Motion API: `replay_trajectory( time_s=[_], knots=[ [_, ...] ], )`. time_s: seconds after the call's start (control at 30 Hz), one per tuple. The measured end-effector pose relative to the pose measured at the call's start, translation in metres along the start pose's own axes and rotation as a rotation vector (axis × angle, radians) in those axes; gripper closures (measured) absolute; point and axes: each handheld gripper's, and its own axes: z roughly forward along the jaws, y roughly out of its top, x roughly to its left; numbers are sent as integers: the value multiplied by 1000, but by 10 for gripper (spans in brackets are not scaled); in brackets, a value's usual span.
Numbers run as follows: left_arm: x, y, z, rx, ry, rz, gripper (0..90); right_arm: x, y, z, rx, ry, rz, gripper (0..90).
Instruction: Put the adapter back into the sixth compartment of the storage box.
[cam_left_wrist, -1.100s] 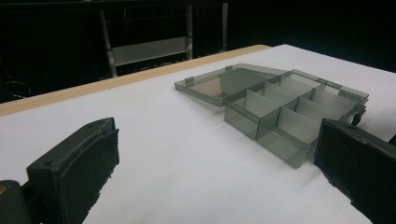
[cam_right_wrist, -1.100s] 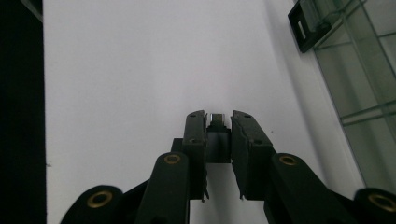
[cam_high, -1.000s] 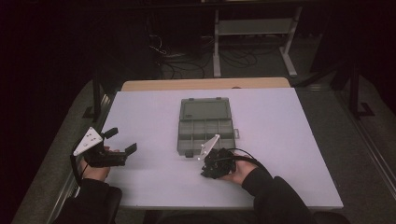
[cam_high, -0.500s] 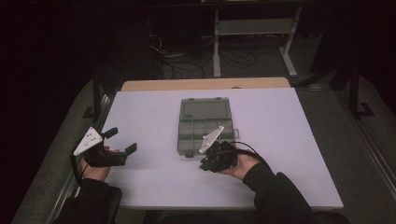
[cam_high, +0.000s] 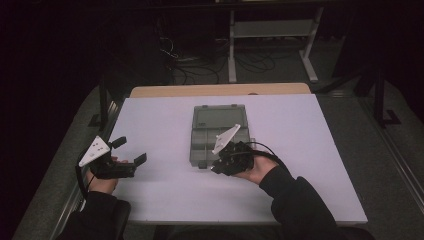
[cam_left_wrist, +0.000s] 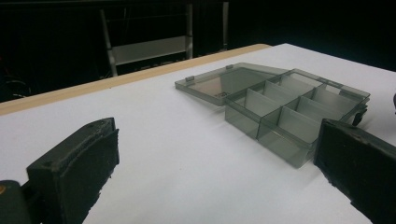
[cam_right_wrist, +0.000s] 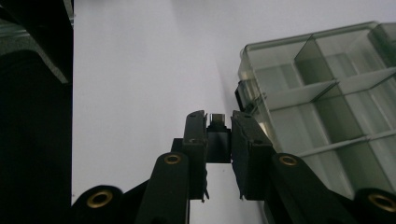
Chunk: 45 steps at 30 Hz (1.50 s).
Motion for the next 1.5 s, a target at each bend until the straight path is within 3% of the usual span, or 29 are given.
replay_trajectory(
  time_s=[0.4,1.0,1.5],
  knots=[
    [0,0,0,1,-2,1,0,-9,12,-5,-6,-16,-8,749],
    [0,0,0,-1,-5,0,0,-29,20,-8,-7,-50,16,751],
    [0,0,0,-1,-7,0,0,-45,19,3,-1,-61,46,751]
  ],
)
